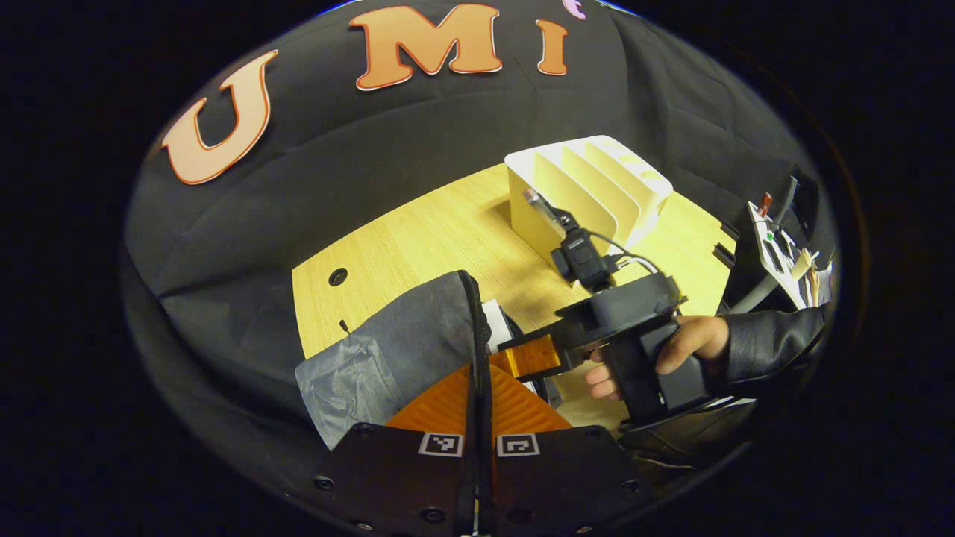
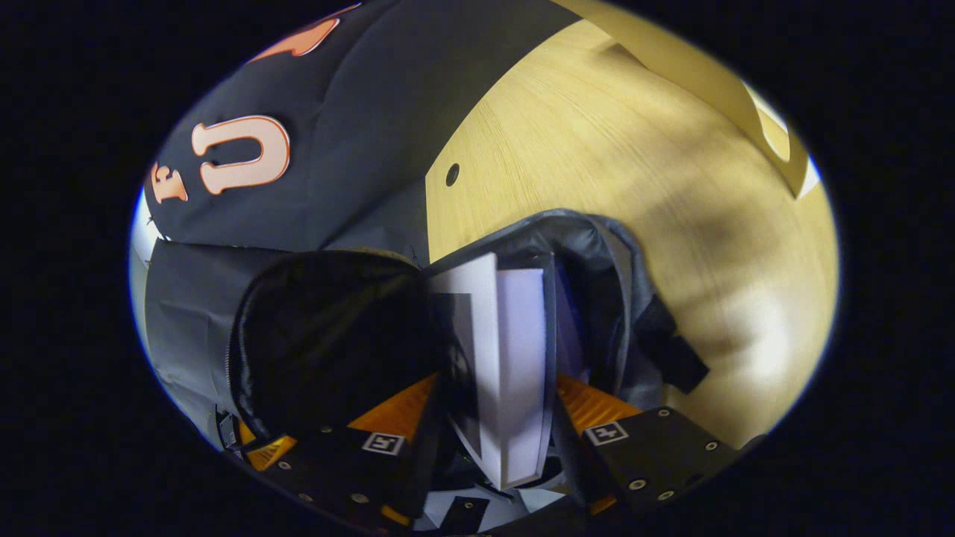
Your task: Open the schoolbag, grab two books from the bookshelf and put them into the schoolbag.
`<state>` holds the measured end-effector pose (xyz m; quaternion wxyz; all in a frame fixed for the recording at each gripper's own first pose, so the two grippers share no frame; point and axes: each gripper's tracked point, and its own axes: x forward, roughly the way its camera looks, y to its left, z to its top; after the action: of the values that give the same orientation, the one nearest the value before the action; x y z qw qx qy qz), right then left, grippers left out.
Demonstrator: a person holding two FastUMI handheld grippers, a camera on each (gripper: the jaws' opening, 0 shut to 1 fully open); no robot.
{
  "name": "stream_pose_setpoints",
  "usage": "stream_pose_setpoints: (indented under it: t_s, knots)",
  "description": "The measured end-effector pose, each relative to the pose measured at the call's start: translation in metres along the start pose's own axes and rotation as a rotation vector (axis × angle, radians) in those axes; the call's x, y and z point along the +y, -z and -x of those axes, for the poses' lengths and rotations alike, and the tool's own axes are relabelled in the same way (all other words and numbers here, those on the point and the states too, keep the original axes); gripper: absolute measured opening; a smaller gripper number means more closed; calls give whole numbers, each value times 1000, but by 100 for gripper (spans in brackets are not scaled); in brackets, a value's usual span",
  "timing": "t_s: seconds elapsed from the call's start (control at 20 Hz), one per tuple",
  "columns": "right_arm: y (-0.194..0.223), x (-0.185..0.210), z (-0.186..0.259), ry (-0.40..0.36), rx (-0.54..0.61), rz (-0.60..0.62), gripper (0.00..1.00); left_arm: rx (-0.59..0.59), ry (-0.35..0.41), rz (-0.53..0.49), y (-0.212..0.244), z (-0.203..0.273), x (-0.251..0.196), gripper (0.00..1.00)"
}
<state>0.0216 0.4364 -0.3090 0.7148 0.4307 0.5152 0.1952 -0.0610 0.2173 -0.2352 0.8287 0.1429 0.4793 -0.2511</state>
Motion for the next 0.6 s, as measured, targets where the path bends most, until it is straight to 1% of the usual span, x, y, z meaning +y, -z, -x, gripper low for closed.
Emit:
stream_pose_setpoints:
  t_s: [0.05,0.15,0.35,0.4,0.45,0.5,0.55,0.6]
  knots:
    - [-8,-4,8,32,-10,18,84,0,0,9,1,-1,-1,3]
    - [-20,-12,29,80,-40,62,96,6,-9,26,1,-6,-2,3]
    - [-55,-21,81,117,-146,114,97,15,-3,70,1,-19,-11,6]
    - [-65,-21,97,123,-176,135,97,14,9,78,-2,-20,-17,10]
    - [-72,-22,111,135,-202,154,97,11,31,86,-4,-23,-27,11]
    - [-80,-22,124,144,-229,177,97,5,49,87,-9,-25,-36,17]
    - [-88,-24,138,155,-257,197,97,-8,72,87,-14,-27,-46,20]
    - [-97,-24,152,161,-280,221,97,-17,88,94,-21,-29,-55,37]
